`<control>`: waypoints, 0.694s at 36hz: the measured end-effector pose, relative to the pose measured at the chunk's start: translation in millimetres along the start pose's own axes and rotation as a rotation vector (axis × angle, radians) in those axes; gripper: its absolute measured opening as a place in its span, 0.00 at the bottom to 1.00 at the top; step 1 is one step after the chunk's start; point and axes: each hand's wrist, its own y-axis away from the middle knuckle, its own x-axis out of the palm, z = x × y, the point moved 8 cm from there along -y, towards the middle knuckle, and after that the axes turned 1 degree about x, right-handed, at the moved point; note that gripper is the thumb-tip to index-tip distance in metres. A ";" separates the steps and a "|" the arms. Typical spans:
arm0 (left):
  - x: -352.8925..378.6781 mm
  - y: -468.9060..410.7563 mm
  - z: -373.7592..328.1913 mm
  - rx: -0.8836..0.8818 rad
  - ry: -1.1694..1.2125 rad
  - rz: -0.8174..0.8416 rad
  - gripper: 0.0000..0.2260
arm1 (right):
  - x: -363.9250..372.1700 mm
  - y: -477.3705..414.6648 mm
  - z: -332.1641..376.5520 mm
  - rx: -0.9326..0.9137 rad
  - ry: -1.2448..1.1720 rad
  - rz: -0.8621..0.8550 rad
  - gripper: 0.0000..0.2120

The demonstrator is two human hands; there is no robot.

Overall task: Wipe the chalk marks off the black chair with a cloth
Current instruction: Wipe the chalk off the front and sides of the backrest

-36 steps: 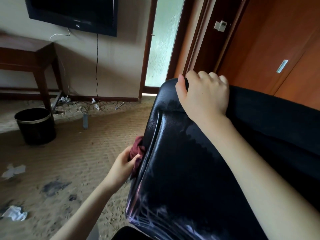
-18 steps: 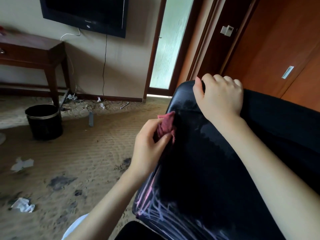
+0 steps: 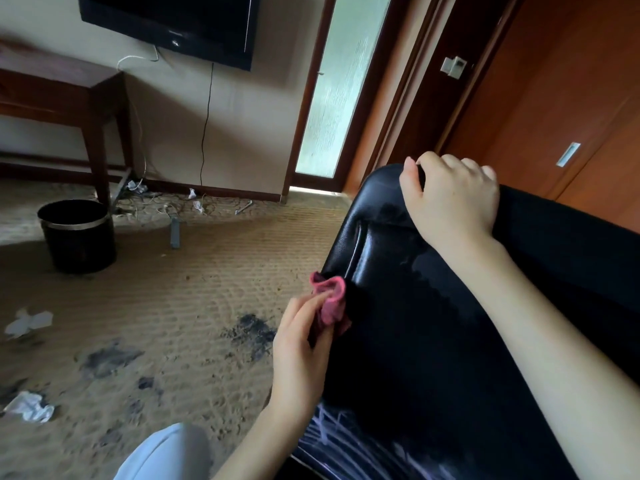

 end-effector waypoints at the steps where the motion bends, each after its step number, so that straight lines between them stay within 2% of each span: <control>1: -3.1 8.4 6.9 -0.018 -0.015 -0.001 0.15 | 0.3 -0.5 0.0 0.002 0.005 0.001 0.23; 6: -17.7 51.3 42.8 -0.130 -0.084 -0.005 0.13 | 1.5 -0.4 -0.1 0.004 0.010 0.019 0.24; 9: -26.5 66.1 52.7 -0.180 -0.085 0.024 0.16 | 1.3 -1.3 1.0 -0.005 0.009 0.039 0.24; 13: -36.5 66.8 62.2 -0.266 -0.082 0.070 0.08 | -0.1 -1.5 1.7 -0.018 0.003 0.044 0.25; 16: -37.9 55.8 72.1 -0.412 -0.002 0.012 0.15 | -1.5 -0.9 0.3 -0.016 0.002 0.039 0.25; 22: -5.5 -0.1 36.3 -0.357 0.131 0.016 0.08 | -0.3 -1.2 0.2 -0.015 -0.002 0.054 0.25; 25: 5.0 -11.8 42.1 -0.343 0.149 0.117 0.05 | 0.0 -0.1 -0.6 -0.005 -0.002 0.031 0.25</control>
